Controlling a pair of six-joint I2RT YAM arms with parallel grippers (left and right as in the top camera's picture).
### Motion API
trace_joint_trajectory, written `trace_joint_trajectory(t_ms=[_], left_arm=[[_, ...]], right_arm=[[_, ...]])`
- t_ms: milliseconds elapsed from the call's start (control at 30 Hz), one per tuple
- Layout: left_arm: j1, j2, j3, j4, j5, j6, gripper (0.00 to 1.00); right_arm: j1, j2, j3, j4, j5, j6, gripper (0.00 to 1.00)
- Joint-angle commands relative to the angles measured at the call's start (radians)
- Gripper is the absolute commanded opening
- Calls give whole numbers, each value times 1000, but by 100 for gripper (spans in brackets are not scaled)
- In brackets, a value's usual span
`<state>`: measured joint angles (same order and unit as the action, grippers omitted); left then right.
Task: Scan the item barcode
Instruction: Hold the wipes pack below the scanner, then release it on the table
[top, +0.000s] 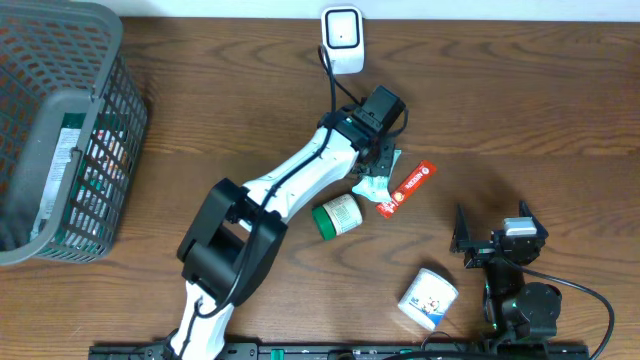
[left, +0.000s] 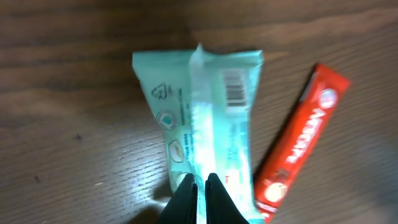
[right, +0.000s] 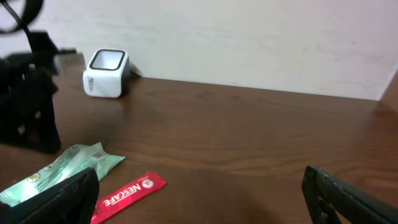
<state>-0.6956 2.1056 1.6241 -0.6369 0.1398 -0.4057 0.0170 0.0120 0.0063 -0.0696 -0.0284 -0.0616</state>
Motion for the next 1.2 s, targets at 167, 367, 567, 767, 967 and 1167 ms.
trace_joint_trajectory(t_ms=[167,367,567,767,967,1167], left_arm=[[3,100,-51,-10,-21,50,7],[7,53,-18,-9,-21,129,8],[5,-50,-1,18,-20,128,7],[4,-53,-5,18,45,128,7],[2,4,-19,59,167,128,8],[2,79,-19,62,211,129,7]], right_arm=[[3,-5,-1,-3,5,12,99],[3,-5,-1,-3,5,12,99],[3,-5,-1,-3,5,12,99],[3,-5,-1,-3,5,12,99],[3,-5,-1,-3,5,12,99],[3,-5,-1,-3,5,12,99]])
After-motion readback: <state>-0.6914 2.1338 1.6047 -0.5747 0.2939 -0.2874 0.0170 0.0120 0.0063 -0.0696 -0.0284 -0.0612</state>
